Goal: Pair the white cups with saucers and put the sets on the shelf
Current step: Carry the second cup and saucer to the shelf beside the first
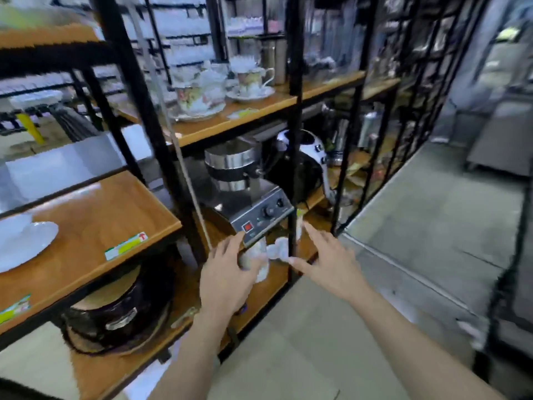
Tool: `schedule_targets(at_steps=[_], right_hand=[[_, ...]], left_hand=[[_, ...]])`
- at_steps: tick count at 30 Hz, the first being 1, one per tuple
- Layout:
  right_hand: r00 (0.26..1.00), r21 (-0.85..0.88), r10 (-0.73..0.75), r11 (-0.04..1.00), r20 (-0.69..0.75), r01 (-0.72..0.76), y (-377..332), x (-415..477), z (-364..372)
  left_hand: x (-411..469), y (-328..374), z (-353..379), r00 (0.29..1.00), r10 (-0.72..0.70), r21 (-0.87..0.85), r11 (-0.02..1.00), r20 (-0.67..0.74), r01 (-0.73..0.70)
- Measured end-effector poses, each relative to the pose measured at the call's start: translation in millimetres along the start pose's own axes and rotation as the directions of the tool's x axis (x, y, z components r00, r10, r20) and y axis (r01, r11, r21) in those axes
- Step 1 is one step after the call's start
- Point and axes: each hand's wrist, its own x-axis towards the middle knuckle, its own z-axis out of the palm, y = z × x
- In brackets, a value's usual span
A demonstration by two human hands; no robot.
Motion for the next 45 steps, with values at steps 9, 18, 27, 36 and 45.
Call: schedule_targets(at_steps=[9,18,27,36,45], right_hand=[[0.922,-0.132,0.293,0.934,-0.253,-0.333,224.7,-88.3,-154.2],[0.656,-0.082,0.551,0.73,-0.516,-0.678,399.7,-227.2,-287.4],[0.273,0.112,0.732,0.429,-0.624,-0.896,492.2,-332.7,-350.9],[0.001,0.29,0.816,0.207,-0.577,-0.934,550.7,-387.9,-393.8],[-0.101,0.57,0.933,0.122,-0.344,-0.812,636.9,-416.9,-404.5]], left_hand=[[-10.0,225.8,174.2,0.925,0.272,-0.099,0.962,0.266,-0.255],[-86.7,448.5,326.7,0.671,0.6,-0.367,0.799,0.435,-0.476],[-155.0,577.7,433.7,0.353,0.752,-0.553,0.653,0.557,-0.518],[-202.3,672.3,503.1,0.123,0.771,-0.609,0.579,0.624,-0.542],[-240.8,713.2,571.1,0.09,0.7,-0.493,0.583,0.709,-0.646]])
